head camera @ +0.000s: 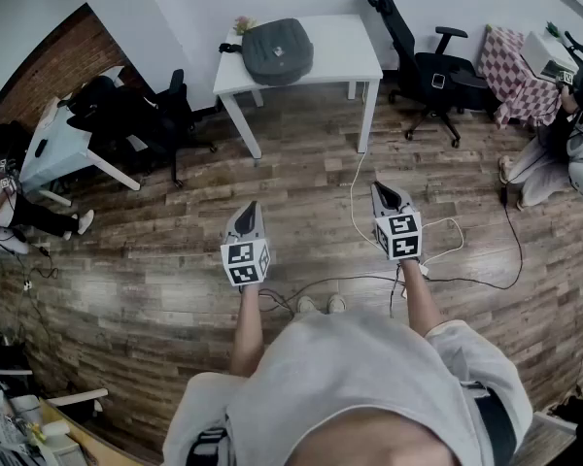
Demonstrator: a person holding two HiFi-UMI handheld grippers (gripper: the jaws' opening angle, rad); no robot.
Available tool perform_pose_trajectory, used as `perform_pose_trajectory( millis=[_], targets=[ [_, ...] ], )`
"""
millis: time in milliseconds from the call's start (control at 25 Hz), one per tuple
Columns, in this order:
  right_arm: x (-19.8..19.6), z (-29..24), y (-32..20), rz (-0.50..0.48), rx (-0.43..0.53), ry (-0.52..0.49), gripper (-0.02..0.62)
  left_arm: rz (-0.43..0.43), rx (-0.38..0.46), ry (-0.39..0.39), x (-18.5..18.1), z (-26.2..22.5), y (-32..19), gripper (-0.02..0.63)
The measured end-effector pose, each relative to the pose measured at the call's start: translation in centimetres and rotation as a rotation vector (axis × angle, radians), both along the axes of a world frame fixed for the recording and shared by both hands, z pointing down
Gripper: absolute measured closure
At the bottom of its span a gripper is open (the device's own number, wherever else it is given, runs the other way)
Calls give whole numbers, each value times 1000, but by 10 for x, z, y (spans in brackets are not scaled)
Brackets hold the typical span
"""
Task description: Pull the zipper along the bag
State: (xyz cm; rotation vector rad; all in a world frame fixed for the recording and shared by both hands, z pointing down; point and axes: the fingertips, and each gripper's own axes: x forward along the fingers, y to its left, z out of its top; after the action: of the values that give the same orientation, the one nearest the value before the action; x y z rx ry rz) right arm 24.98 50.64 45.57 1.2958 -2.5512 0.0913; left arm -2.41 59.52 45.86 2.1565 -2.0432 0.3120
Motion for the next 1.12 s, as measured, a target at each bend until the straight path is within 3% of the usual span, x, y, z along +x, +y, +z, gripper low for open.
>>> perform_pose_trajectory(
  millis=[720,1120],
  targets=[
    [4,13,-19,-28,-18,-1,582,-13,-15,0,10,12,-19,580],
    [-8,27,-59,-52,-31,20,581,-8,-31,9,9,27,-61,580]
  ],
)
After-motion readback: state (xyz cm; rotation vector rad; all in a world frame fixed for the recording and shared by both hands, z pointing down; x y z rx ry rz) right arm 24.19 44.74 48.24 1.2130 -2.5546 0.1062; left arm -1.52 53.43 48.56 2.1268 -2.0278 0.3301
